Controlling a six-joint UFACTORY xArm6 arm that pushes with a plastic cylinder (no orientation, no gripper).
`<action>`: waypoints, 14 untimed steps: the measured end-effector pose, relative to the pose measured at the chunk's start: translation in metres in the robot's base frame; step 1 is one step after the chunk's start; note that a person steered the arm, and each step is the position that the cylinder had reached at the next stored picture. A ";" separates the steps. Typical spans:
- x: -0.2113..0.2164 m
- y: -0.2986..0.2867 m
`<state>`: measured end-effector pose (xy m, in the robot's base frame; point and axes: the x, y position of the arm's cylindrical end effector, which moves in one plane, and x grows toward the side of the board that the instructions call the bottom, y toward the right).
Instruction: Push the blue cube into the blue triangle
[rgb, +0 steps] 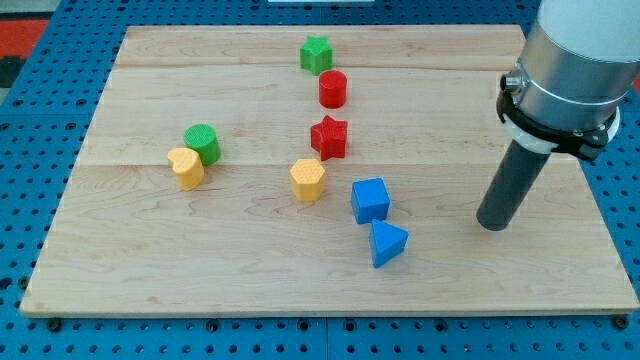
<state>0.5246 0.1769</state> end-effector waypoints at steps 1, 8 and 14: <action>0.000 0.004; -0.022 -0.046; -0.029 -0.105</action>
<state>0.4954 0.0717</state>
